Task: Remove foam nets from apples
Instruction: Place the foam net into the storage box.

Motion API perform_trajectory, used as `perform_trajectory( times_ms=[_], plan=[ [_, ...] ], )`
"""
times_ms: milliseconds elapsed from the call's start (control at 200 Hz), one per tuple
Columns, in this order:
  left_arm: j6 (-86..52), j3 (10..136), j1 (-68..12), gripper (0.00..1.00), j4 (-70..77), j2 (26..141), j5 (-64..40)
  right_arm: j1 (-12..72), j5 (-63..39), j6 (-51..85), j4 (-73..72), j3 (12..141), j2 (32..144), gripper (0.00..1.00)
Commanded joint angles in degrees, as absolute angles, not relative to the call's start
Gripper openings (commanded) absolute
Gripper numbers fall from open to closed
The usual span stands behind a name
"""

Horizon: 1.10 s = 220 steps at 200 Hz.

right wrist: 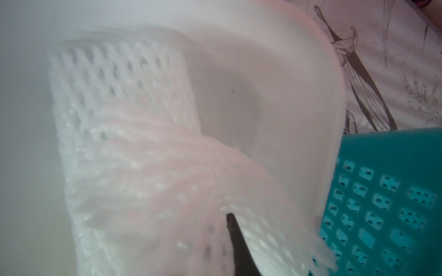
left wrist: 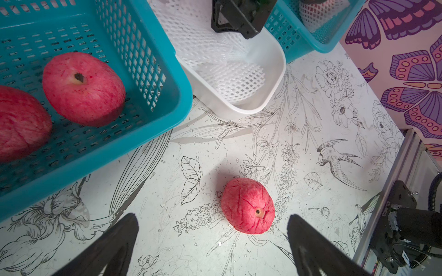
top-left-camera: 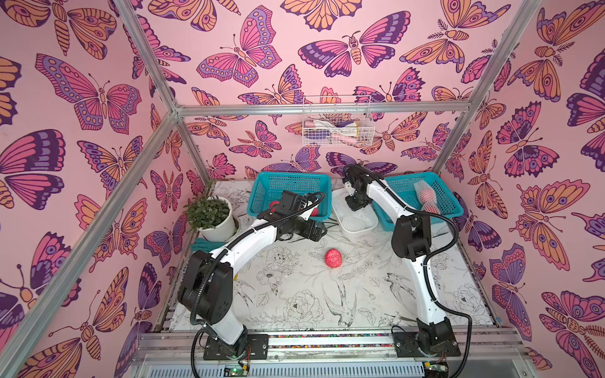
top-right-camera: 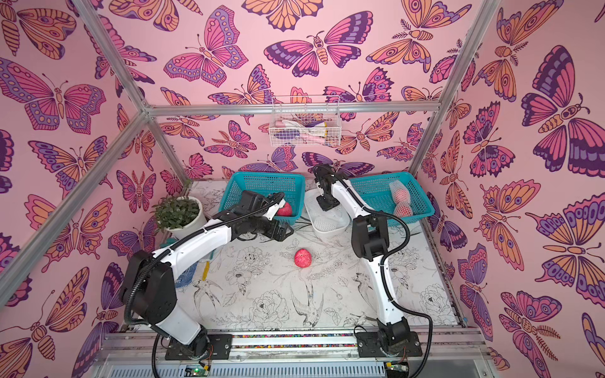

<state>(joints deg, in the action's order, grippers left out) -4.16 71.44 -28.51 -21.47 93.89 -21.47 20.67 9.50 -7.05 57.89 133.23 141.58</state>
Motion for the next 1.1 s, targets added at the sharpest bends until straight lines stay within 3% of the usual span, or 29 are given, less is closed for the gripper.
perform_trajectory(
  times_ms=[0,240,391,596,922,1097],
  plan=[
    [-5.1,72.2,-28.2,0.99,-22.3,93.7,-22.8,21.1,11.1,-6.3,59.5,135.1,144.3,0.30],
    [-6.0,71.0,-28.2,0.99,-21.9,92.3,-22.7,21.0,11.5,-7.5,59.2,136.0,143.1,0.44],
    [-6.1,70.3,-28.2,0.99,-21.5,91.5,-22.7,21.1,10.6,-8.0,57.5,131.4,137.8,0.59],
    [-6.2,70.3,-28.3,0.99,-21.2,90.6,-22.8,21.1,8.4,-9.0,56.2,126.2,132.4,0.72],
    [-6.5,69.6,-28.5,0.99,-21.2,89.5,-22.8,21.1,3.5,-11.7,58.1,125.4,129.4,0.79],
    [-6.5,69.9,-28.7,0.99,-21.2,89.7,-22.8,19.9,2.1,-11.6,55.5,124.4,127.6,0.78]
  ],
)
